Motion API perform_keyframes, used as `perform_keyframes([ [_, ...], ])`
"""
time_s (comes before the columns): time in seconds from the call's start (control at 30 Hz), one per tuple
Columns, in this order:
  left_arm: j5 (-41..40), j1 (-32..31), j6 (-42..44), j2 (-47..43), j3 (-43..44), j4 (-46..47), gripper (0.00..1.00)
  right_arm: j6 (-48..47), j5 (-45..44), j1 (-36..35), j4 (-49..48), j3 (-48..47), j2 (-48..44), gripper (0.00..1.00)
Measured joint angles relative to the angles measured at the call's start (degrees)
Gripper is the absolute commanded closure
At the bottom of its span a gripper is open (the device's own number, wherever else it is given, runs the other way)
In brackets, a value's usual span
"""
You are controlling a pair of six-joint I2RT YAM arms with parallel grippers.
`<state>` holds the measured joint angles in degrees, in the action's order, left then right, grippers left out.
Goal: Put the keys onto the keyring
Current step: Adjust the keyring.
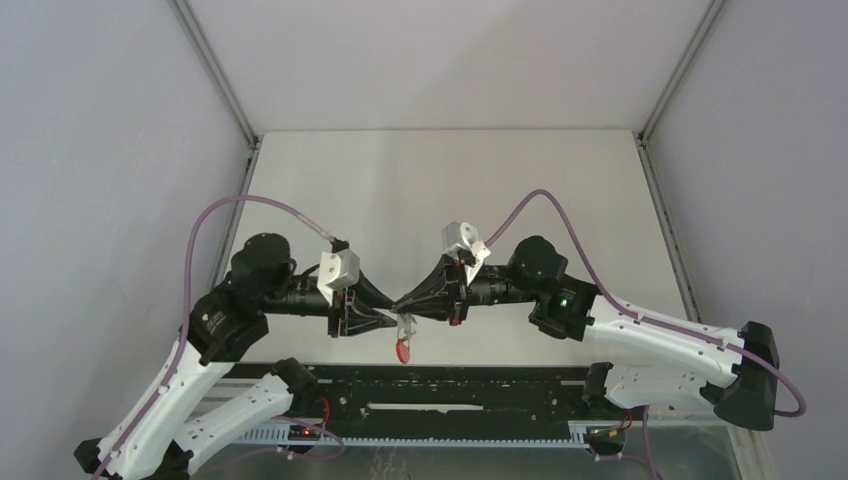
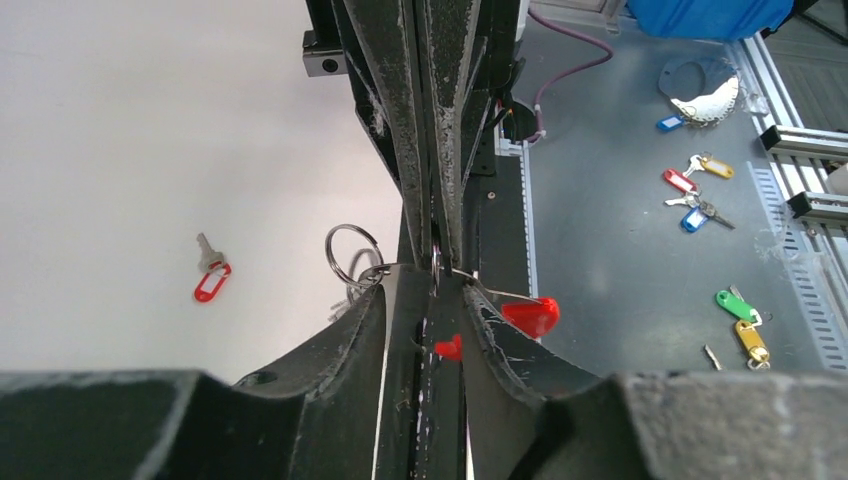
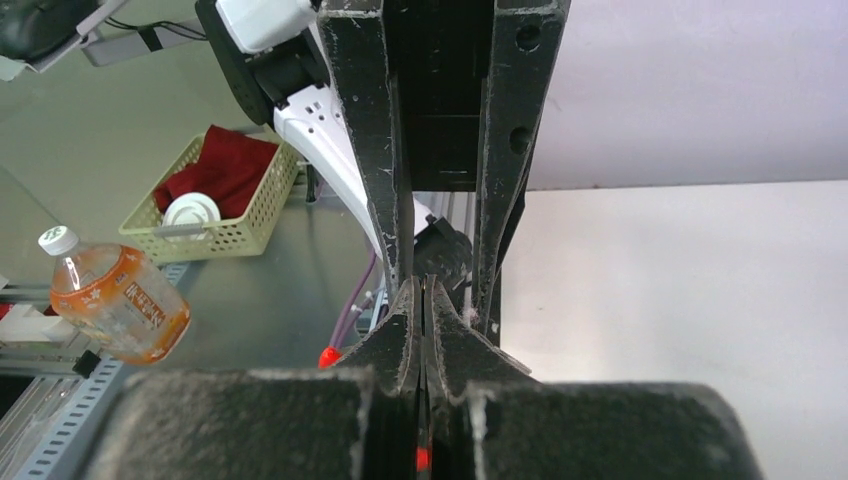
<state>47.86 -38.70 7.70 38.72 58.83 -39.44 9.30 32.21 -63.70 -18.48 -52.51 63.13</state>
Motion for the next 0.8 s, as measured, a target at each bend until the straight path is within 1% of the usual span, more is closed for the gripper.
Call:
perform_keyframes([
  [0.3,2.14,0.31,-4.28,-0.55,0.00,2.43,0.69,-0.02,-1.14,-0.96,-1.20,0.00,0.00,1.00],
  [0.33,2.32,0.33,-4.50,-0.61,0.00,2.54,0.71,-0.07,-1.38,-1.09,-1.20,0.00,0.00,1.00],
  [0.63,2.51,0.70,-5.35,-1.25,-0.02,2.91,0.99,-0.17,-2.36,-1.90,-1.18,0.02,0.00,1.00],
  [0.73,2.01,0.87,-5.44,-1.29,-0.02,2.93,1.00,-0.22,-2.80,-1.97,-1.11,0.02,0.00,1.00],
  [0.77,1.79,1.03,-5.42,-1.29,-0.02,2.91,1.00,-0.26,-2.95,-1.97,-1.09,0.02,0.00,0.95],
  [0.8,1.66,1.11,-5.38,-1.31,-0.02,2.91,1.00,-0.39,-3.13,-1.97,-1.07,0.02,-0.02,0.88],
])
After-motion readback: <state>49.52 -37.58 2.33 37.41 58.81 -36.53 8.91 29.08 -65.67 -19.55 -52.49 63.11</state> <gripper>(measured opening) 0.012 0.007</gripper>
